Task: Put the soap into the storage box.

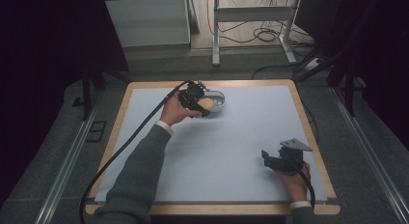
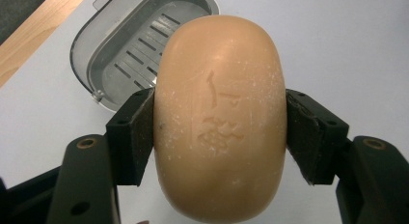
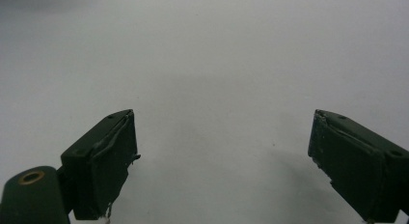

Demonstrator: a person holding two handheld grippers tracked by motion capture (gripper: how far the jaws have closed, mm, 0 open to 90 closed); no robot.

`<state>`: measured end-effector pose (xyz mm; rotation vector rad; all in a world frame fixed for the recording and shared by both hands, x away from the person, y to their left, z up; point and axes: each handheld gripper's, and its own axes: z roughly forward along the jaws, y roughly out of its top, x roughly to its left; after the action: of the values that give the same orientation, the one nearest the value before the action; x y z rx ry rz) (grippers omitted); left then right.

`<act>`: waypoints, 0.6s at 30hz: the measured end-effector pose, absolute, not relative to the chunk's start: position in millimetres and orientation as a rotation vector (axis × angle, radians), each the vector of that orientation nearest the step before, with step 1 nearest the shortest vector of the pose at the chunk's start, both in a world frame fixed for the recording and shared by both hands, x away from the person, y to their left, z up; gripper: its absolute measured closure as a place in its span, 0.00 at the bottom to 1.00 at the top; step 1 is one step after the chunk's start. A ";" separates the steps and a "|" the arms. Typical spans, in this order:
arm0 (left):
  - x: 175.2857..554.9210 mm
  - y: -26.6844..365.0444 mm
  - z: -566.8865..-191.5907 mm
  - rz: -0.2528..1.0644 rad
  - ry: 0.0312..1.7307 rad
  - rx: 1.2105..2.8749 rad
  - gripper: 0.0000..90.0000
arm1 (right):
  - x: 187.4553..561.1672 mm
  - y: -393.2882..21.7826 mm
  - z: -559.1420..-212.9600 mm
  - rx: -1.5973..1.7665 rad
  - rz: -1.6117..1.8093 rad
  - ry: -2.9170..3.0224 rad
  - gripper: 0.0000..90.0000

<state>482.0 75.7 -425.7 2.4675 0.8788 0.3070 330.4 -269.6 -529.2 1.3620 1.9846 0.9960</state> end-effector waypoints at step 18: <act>507.1 69.6 -431.6 0.292 0.885 2.482 0.37 | 330.4 -270.0 -529.1 1.367 1.000 1.985 0.11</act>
<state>507.1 69.6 -431.6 2.4824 0.8848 0.2918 330.4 -270.0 -529.1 1.3668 1.9849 0.9996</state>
